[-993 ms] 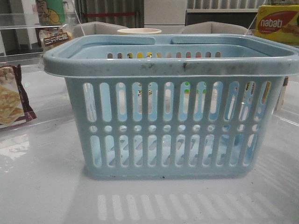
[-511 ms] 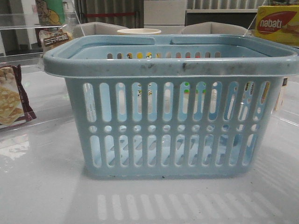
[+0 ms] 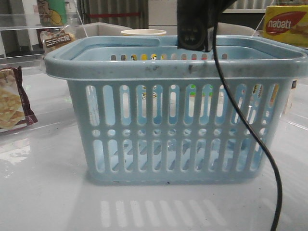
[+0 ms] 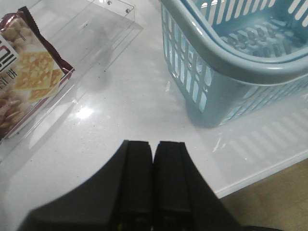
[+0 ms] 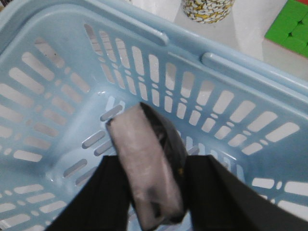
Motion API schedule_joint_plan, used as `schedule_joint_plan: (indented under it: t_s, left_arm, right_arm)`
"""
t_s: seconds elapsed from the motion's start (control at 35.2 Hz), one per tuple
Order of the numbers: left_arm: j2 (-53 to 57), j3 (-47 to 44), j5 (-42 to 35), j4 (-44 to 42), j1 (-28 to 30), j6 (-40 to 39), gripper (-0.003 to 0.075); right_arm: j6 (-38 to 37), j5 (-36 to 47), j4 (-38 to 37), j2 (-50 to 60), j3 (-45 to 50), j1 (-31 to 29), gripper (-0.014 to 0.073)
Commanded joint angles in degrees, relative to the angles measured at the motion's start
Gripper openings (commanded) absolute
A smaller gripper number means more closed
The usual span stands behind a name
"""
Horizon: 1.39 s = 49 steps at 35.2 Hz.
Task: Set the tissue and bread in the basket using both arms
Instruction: 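Carry the tissue pack over the basket with the right gripper and release, then reach the left gripper to the shelf and grasp the wrapped bread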
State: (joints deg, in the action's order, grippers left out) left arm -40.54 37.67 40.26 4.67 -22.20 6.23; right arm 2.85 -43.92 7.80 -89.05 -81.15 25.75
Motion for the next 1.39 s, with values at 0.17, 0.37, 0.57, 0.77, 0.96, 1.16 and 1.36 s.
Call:
schedule_joint_plan:
  t_s: [0.17,0.37,0.57,0.77,0.96,1.16,1.36]
  left_arm:
    - [-0.1,1.7,-3.8,0.5,-0.4,-0.1,0.009]
    - [-0.1,1.7,-3.8,0.5,-0.4,-0.1,0.009]
    - [-0.1,1.7,-3.8,0.5,-0.4,-0.1,0.009]
    - [-0.1,1.7,-3.8,0.5,-0.4,-0.1,0.009]
    - [-0.1,1.7,-3.8,0.5,-0.4,-0.1,0.009]
    - [-0.1,1.7,-4.9,0.5,-0.4,-0.1,0.009]
    - [-0.1,1.7,-8.0,0.6,-0.4,-0.1,0.009]
  right_arm:
    - [1.9,3.0,-1.7,4.3,-1.9,0.0,0.0599]
    - [3.4,4.3,-3.2,15.4,4.6,0.0,0.0569]
    - [3.6,6.8,-4.5,27.7,15.3,0.0,0.0569]
    - [3.6,7.0,-4.6,39.8,25.5,0.0,0.0569]
    - [3.6,6.7,-4.6,52.6,35.2,0.0,0.0569]
    - [3.6,6.7,-4.7,58.6,39.2,0.0,0.0569]
    - [3.6,6.6,-4.7,58.9,39.6,0.0,0.0569]
